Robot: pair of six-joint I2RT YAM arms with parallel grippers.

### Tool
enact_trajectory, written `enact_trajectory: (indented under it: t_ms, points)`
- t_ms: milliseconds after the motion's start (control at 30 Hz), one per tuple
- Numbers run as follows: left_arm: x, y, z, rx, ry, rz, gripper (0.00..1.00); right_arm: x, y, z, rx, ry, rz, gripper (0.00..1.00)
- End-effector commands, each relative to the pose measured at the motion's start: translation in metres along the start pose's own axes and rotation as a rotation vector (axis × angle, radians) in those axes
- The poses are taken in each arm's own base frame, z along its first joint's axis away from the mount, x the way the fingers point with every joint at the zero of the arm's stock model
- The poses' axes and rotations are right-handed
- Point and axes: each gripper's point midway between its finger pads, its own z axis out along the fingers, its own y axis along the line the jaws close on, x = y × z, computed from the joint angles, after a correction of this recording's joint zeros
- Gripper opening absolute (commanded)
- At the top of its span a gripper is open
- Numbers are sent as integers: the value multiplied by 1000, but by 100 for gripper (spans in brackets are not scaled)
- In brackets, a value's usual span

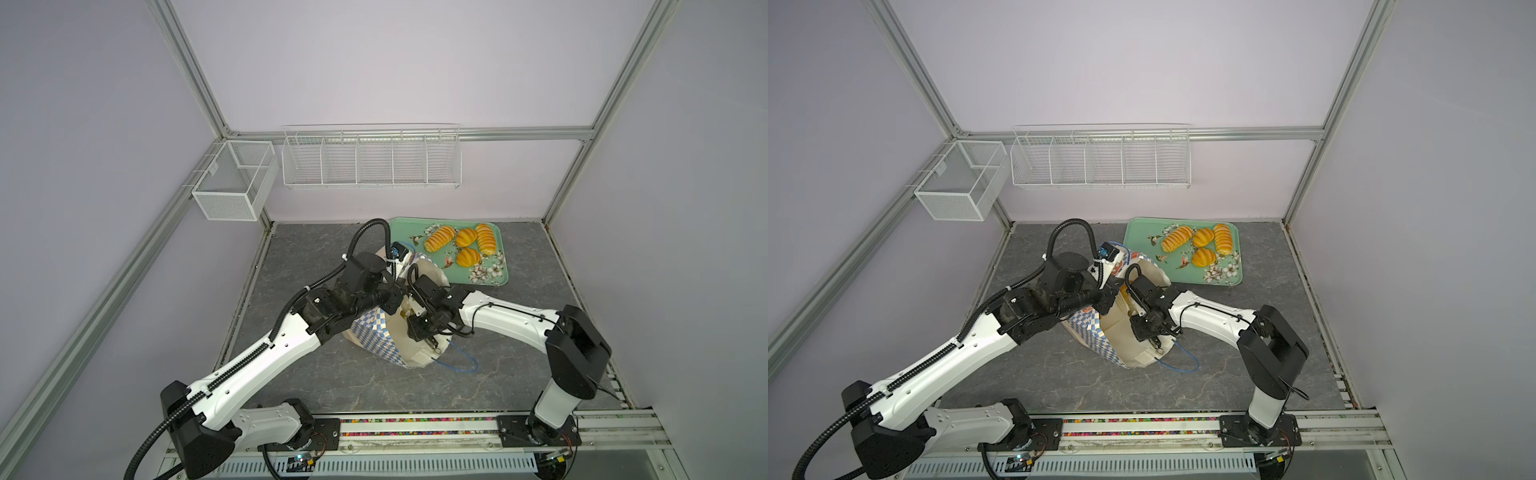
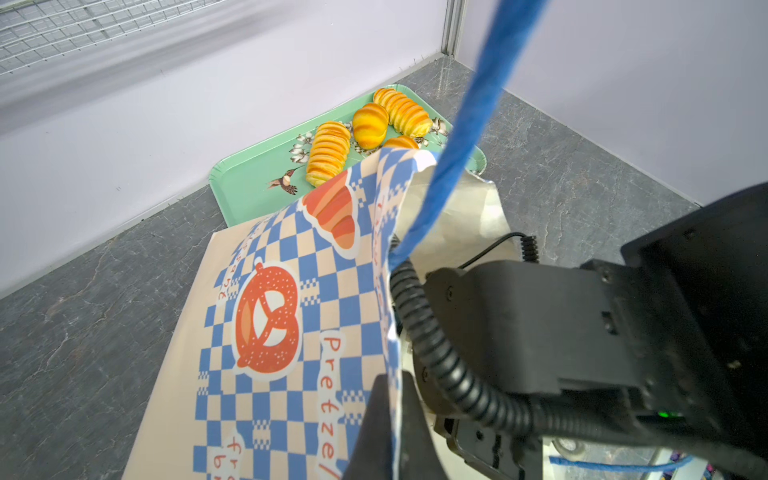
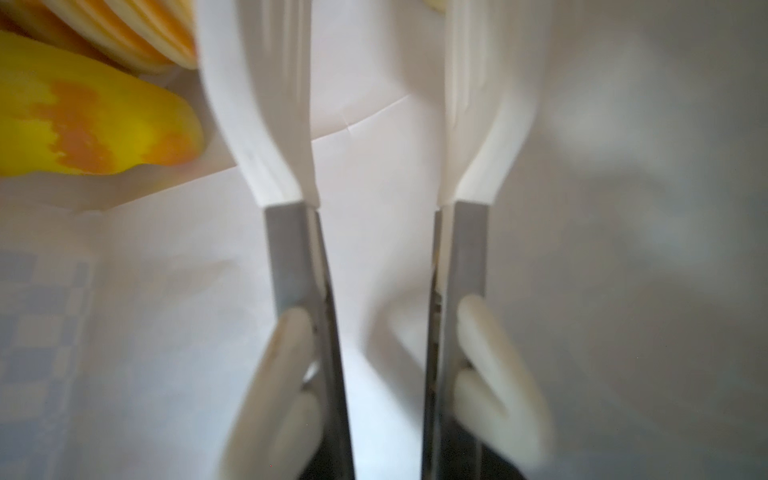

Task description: Take the fake bread out of the paper bag

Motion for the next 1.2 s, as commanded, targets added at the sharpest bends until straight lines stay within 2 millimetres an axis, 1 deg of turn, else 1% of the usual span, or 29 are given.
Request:
enact_trajectory:
  t_ms: [0,100,233,300,567,700,767,833,933,1033,1167]
  points:
    - [-29,-23,-11,92,-83,39,0,-15,-6,6,59,-23,-11,42]
    - [-28,-25,-9,100,-79,41,0,-15,-13,9,103,-10,-16,43]
    - [-26,-25,-8,101,-75,41,0,-17,-20,3,143,-34,-19,43]
    - [-27,-26,-8,107,-79,37,0,-19,-23,4,161,-33,-25,44]
    - [-31,-29,-12,121,-88,32,0,-19,-29,19,206,24,-60,45]
    - [-33,-28,-14,115,-84,31,0,-17,-32,27,221,61,-86,43]
    - [-32,-29,-12,116,-82,33,0,-14,-34,29,230,84,-105,39]
    - [-29,-28,-9,112,-74,40,0,-10,-36,28,237,100,-125,29]
    - [-23,-28,-2,106,-54,52,0,-9,-36,19,238,88,-143,18]
    - [-17,-26,2,96,-47,55,0,-9,-34,5,232,62,-148,12]
    - [-12,-23,3,78,-36,65,0,-1,-31,-14,200,24,-132,8]
